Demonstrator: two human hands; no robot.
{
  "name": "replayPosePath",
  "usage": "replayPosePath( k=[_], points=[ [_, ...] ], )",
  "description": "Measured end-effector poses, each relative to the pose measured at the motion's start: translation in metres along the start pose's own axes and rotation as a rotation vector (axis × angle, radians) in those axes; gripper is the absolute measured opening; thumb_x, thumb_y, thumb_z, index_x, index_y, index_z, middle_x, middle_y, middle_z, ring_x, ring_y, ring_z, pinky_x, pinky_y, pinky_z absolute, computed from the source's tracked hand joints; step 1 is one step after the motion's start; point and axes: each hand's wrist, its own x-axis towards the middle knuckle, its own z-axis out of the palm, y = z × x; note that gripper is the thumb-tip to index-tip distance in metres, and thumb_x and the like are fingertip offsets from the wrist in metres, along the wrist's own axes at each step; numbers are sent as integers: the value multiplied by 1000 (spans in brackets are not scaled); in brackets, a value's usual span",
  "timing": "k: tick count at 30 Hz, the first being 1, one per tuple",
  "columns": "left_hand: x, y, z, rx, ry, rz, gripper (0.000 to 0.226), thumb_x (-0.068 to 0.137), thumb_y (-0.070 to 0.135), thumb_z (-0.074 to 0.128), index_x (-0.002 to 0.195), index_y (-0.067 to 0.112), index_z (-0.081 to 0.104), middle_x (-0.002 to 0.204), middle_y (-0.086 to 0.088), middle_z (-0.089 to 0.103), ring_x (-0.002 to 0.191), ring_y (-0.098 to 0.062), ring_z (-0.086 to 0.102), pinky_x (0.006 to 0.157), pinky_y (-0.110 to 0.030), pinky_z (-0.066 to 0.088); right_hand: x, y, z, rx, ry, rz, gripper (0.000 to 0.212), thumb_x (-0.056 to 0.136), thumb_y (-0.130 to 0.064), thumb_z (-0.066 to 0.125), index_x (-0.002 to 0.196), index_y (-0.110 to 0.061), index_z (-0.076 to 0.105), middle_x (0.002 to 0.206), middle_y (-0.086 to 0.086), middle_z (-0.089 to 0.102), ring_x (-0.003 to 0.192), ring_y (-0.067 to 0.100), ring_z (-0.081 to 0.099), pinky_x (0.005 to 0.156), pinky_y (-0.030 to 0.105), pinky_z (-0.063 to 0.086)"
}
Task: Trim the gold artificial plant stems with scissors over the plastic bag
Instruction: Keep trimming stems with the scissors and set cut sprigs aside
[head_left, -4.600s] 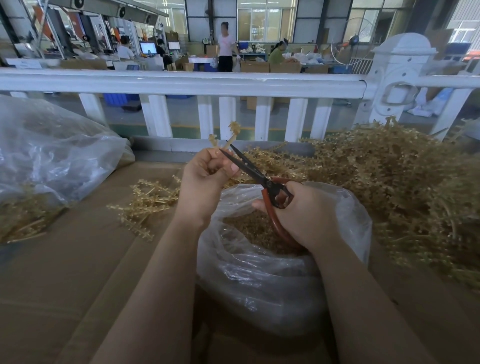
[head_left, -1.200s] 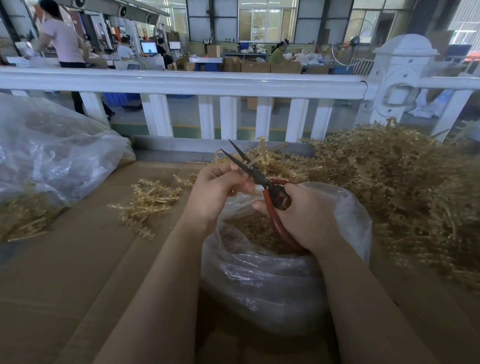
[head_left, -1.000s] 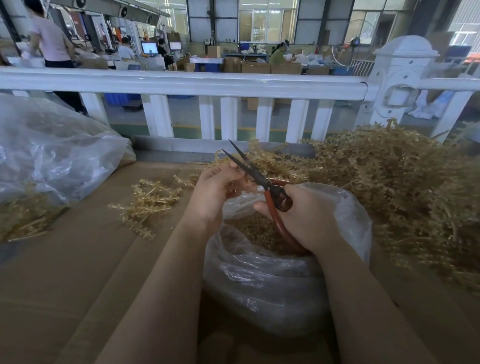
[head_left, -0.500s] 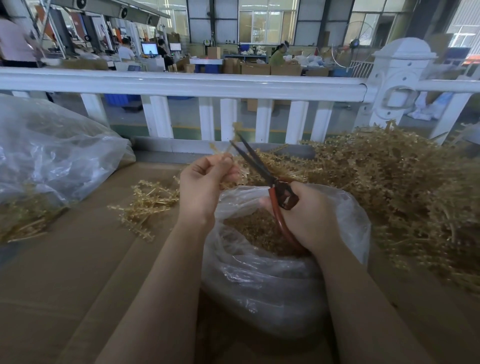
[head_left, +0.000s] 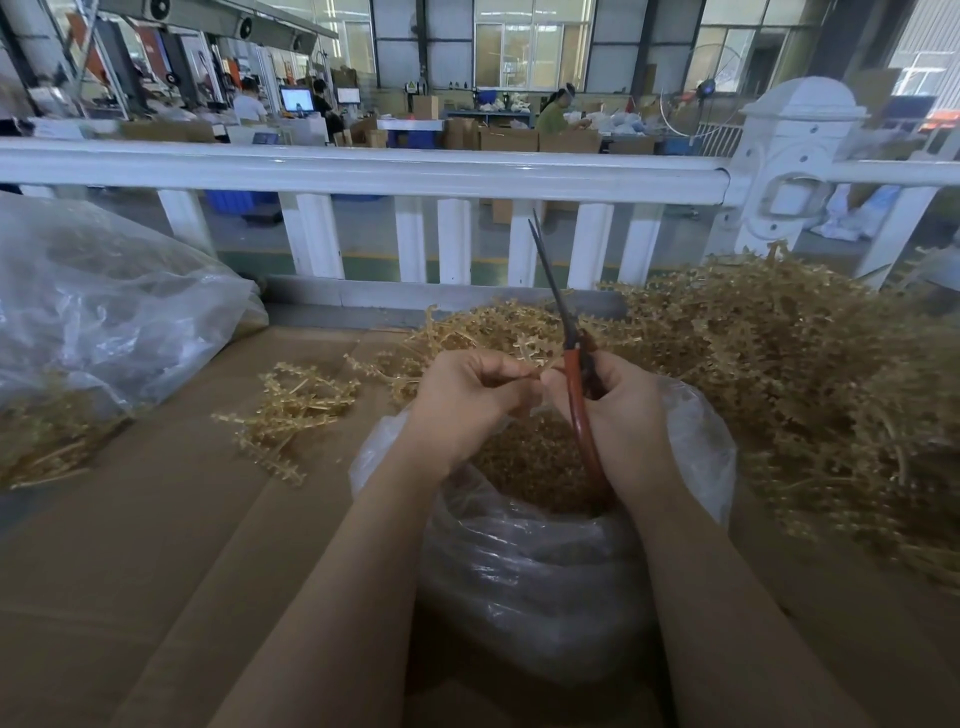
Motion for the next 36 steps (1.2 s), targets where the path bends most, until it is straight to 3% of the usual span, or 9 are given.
replayPosePath(
  k=[6,10,12,16,21,24,26,31,36],
  points=[
    [-2,1,-1,-1,9,-8,12,90,11,71,85,2,77,79,-19,73,76,-38,68,82,-57,55,0,-1,0,-57,-21,9,9,89,-27,76,88,-32,68,75,-21,71,70,-4,66,59,9,48],
    [-1,1,2,16,28,-2,13,91,12,71,78,10,75,76,-16,73,74,-36,69,80,-56,56,1,-1,1,-123,-41,30,12,86,-33,78,86,-28,67,72,-21,69,68,-3,64,59,15,48],
    [1,-1,4,25,45,-5,12,91,10,71,79,10,74,76,-13,74,74,-34,70,78,-51,59,0,0,2,-150,-48,22,13,86,-33,78,85,-28,67,68,-23,66,65,-4,62,58,13,45],
    [3,-4,1,-21,79,-9,14,91,8,69,78,11,70,69,-4,71,59,-12,67,61,-24,57,0,0,2,-165,-33,11,16,85,-35,77,79,-27,65,64,-20,65,60,-3,59,54,13,43],
    [4,-6,1,-197,159,4,7,89,3,70,88,8,65,77,-6,72,68,-19,70,70,-34,61,-2,-3,4,-276,12,-5,21,83,-51,75,82,-32,65,76,-26,67,71,-5,63,57,12,43],
    [5,-9,-5,-272,222,9,1,89,8,71,88,9,71,78,-4,71,72,-14,67,72,-26,55,-4,-7,3,-347,29,-19,40,69,-77,66,86,-40,61,82,-34,66,80,-11,61,59,7,42],
    [5,-9,-9,-339,244,-9,4,89,9,71,86,12,72,76,3,71,72,-7,65,72,-20,51,-4,-6,2,-426,10,-24,53,67,-83,63,95,-38,61,86,-25,68,82,-7,63,61,8,41],
    [4,-5,-12,-448,231,15,26,91,4,64,73,20,74,78,4,72,76,-7,66,81,-23,51,-4,-7,4,-601,-47,-43,81,60,-90,52,109,-26,57,100,-16,65,94,9,64,81,35,57],
    [4,-3,-12,-435,238,20,43,91,-1,60,59,24,71,82,6,73,85,-11,62,87,-27,47,-4,-11,2,-682,-66,-81,82,61,-89,51,106,-21,55,99,-13,64,92,11,64,79,39,58]
  ],
)
